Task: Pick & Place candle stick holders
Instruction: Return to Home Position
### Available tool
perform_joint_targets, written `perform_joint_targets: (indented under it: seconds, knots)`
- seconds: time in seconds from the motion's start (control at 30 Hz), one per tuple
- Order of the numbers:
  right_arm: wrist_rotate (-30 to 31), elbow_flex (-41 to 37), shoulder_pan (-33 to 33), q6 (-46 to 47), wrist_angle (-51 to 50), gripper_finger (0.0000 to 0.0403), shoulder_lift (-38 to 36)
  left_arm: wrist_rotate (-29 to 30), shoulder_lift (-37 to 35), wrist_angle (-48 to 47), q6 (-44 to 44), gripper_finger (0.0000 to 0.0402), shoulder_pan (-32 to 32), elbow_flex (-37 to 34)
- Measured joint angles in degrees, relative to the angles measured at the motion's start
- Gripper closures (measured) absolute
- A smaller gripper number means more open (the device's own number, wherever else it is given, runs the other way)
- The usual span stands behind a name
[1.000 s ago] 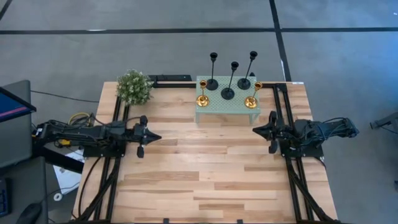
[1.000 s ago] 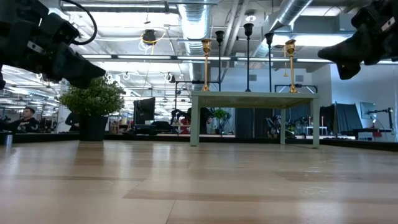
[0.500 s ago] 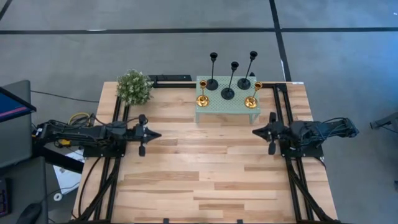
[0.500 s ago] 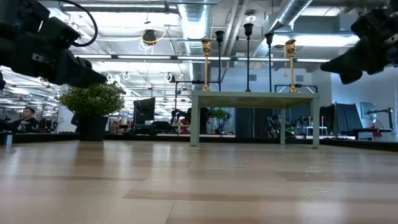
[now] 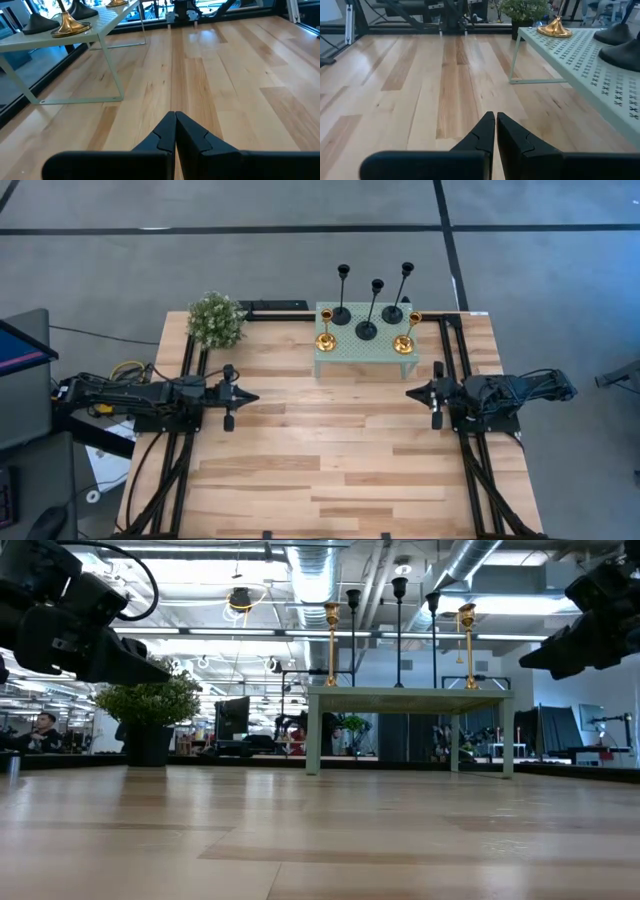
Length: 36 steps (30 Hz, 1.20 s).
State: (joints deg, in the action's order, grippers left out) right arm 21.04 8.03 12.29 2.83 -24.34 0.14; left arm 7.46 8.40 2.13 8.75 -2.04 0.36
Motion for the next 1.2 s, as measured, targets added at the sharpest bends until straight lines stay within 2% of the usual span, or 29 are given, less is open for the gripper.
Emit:
perform_joint_targets:
  seconds: [0.3,1.2]
  knots:
    - [-0.03,0.00,0.00,13.52,0.00,0.0392,0.00,0.00,0.00,0.07,0.00,0.0394,-0.02,0.00]
    - [-0.04,0.00,0.00,13.75,-0.02,0.0392,0.02,-0.02,0.00,0.88,0.00,0.0394,-0.02,0.00]
